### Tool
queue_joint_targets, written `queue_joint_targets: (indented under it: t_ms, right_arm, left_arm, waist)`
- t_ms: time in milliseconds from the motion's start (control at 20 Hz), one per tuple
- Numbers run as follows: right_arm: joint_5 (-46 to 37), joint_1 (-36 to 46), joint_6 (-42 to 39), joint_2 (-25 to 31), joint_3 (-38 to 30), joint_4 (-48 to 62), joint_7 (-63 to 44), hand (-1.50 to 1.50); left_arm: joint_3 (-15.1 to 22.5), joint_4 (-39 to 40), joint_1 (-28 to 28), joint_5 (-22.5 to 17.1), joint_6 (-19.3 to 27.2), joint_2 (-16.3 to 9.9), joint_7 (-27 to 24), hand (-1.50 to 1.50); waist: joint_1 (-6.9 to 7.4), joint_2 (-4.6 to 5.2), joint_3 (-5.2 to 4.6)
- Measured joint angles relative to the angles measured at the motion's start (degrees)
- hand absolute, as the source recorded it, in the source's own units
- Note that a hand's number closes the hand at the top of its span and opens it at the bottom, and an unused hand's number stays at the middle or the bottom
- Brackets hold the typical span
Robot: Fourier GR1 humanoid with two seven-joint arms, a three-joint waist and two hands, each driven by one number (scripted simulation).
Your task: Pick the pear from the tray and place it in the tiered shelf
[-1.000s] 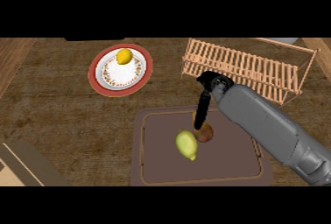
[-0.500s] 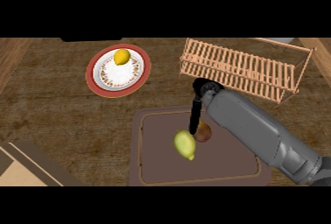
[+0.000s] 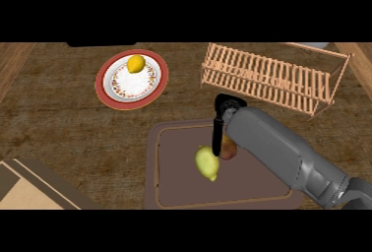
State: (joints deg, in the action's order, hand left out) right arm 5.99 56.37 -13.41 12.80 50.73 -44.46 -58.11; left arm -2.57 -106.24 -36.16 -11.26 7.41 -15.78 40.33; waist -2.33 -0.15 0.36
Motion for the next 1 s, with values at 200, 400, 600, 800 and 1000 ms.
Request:
queue_joint_targets:
  t_ms: [200,400,600,800,1000]
  right_arm:
    - [-0.9,-0.3,0.9,-0.5,0.5,1.2,0.9,-1.5]
    - [-1.6,-1.0,1.8,-1.0,0.6,2.0,1.8,-1.5]
    - [-1.9,-1.7,2.2,-1.4,0.6,2.7,2.5,1.5]
    - [-2.1,-2.0,-1.5,-1.7,2.2,2.3,3.7,1.5]
    - [-2.1,-2.2,-2.5,-1.8,1.9,2.1,4.9,1.5]
  left_arm:
    - [0.0,0.0,0.0,0.7,0.1,0.5,0.3,0.0]
    - [-0.3,0.0,-0.1,1.0,-0.1,1.1,0.1,0.0]
    - [-0.4,-0.2,0.1,1.4,-0.4,1.4,0.1,0.0]
    - [-0.5,-0.6,0.1,1.8,-0.7,1.7,0.1,0.0]
    - [-0.8,-0.8,0.2,1.9,-1.1,2.0,0.5,0.0]
  waist:
    - [-0.23,-0.06,0.08]
    - [-0.29,-0.14,0.12]
    - [-0.24,-0.11,0.02]
    - [0.06,-0.6,-0.44]
    - [-0.2,-0.7,-0.45]
